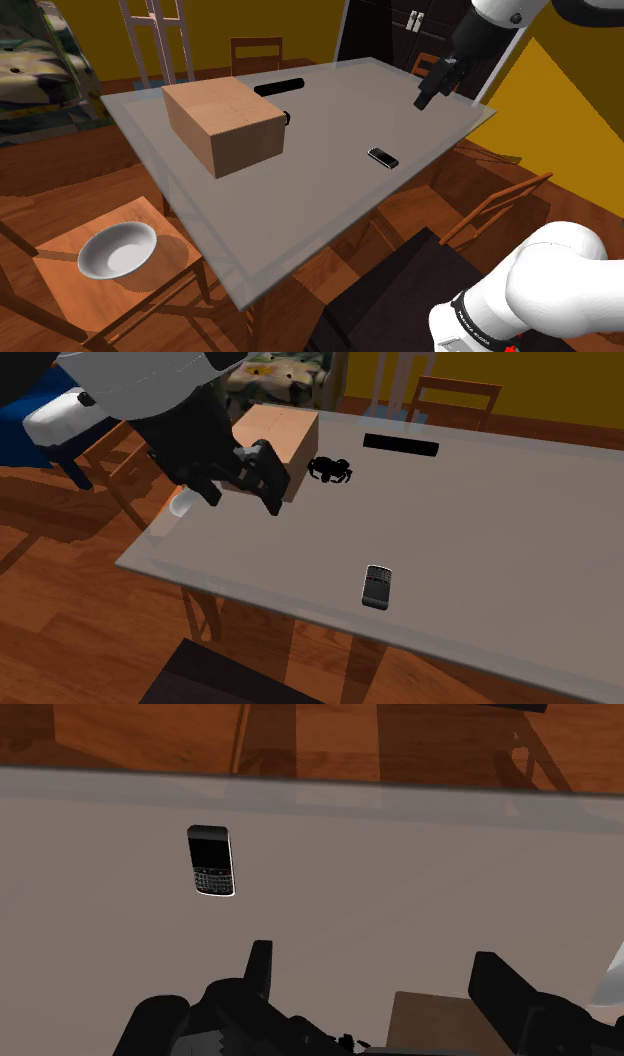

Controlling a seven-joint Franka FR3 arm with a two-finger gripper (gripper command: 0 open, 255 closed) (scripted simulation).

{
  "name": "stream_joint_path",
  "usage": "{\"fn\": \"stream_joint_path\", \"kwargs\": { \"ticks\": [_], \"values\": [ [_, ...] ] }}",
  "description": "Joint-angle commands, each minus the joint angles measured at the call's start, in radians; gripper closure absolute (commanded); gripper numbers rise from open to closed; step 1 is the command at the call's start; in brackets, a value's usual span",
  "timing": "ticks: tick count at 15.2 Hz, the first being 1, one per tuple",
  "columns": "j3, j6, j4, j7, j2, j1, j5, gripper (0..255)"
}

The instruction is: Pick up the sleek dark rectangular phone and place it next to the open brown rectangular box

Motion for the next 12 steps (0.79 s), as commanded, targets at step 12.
{"fn": "stream_joint_path", "kwargs": {
  "ticks": [12],
  "values": [
    [-0.185, 0.256, -0.126, -0.203, 0.19, -0.022, -0.058, 0]
  ]
}}
